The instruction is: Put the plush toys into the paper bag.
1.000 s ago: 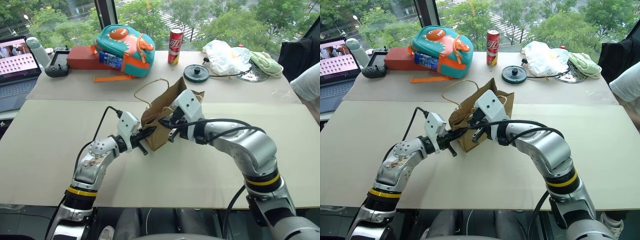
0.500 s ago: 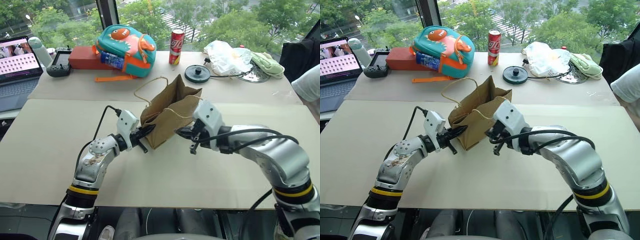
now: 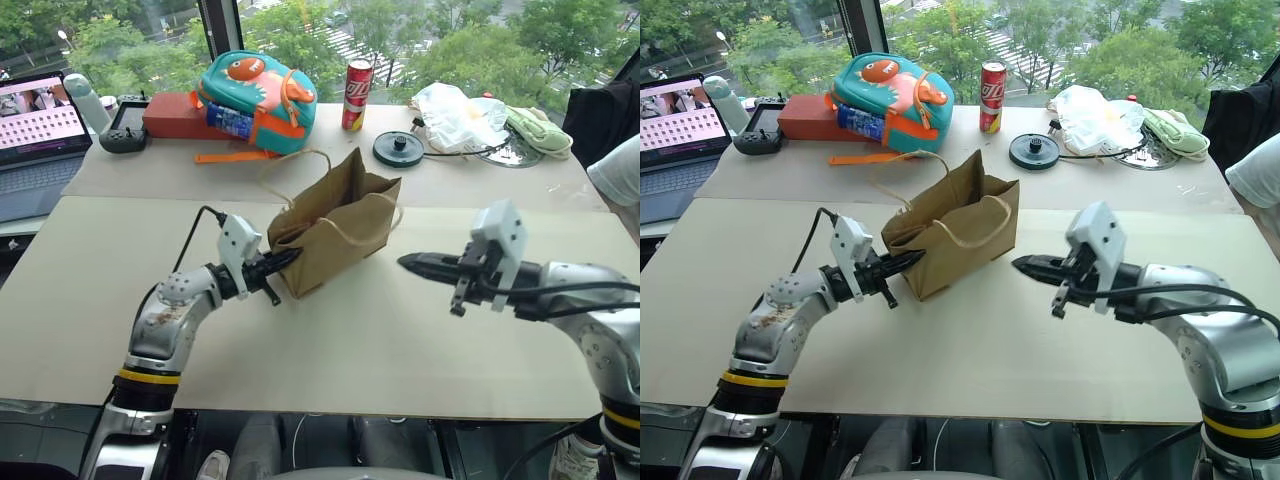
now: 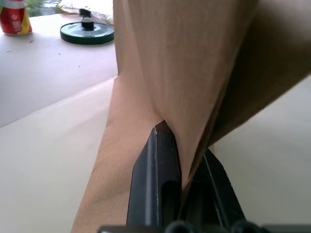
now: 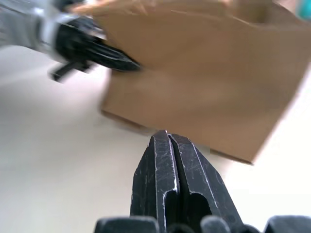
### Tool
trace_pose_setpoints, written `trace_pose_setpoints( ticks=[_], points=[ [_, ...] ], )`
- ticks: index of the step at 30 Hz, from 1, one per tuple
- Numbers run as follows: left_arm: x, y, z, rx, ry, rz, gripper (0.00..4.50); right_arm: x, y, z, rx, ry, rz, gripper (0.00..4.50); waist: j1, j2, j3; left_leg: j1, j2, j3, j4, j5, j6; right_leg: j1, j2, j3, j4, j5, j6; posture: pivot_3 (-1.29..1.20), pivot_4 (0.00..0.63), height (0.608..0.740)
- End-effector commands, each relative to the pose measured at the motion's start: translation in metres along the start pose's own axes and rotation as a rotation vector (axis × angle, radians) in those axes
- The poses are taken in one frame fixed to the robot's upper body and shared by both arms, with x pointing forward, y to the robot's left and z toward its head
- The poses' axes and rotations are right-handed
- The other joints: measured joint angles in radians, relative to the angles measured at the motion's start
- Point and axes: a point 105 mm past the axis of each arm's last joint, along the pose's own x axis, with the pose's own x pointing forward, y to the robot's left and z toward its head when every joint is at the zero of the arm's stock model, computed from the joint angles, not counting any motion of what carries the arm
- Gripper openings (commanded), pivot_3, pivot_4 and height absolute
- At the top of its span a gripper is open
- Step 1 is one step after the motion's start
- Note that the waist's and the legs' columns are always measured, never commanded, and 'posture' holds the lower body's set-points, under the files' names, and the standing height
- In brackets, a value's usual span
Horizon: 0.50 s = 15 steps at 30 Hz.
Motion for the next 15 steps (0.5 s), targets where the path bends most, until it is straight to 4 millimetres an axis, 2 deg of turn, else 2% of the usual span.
trace_pose_setpoints(
  ticks=[1,4,8,12,15],
  points=[
    [-0.011,0.005,0.024,0.011,-0.05,-0.078,0.05,-0.004,-0.007,0.013,-0.059,-0.054,-0.027,0.0,-0.002,0.0,0.0,0.0,0.0,0.0,0.0,0.0,0.0,0.0,0.0,0.0,0.0,0.0,0.0,0.0,0.15,0.733],
    [-0.027,0.008,0.035,-0.003,-0.033,-0.161,0.05,-0.01,-0.01,0.017,-0.067,-0.068,-0.023,0.0,-0.003,0.0,0.0,-0.001,0.0,0.0,-0.001,0.0,0.0,0.0,0.0,0.0,0.0,0.001,-0.002,0.0,0.15,0.733],
    [-0.045,0.002,0.04,0.01,0.031,-0.29,0.05,-0.02,-0.013,0.02,-0.071,-0.076,-0.008,0.0,0.0,0.001,0.0,-0.002,0.0,0.0,-0.001,0.0,0.0,-0.001,0.0,0.0,-0.001,0.0,-0.002,0.0,0.15,0.733],
    [-0.06,-0.007,0.034,0.047,0.102,-0.39,0.05,-0.029,-0.014,0.018,-0.072,-0.07,0.007,0.0,0.005,0.001,0.0,-0.002,0.0,0.0,-0.001,0.0,0.0,0.0,-0.001,0.0,-0.002,0.0,-0.002,0.0,0.15,0.733],
    [-0.069,-0.019,0.021,0.06,0.169,-0.476,0.05,-0.032,-0.011,0.023,-0.067,-0.088,0.042,0.0,0.004,0.001,0.0,-0.002,0.0,0.001,-0.001,0.0,0.0,0.0,-0.001,0.0,-0.001,0.0,-0.002,0.0,0.15,0.733]
  ],
)
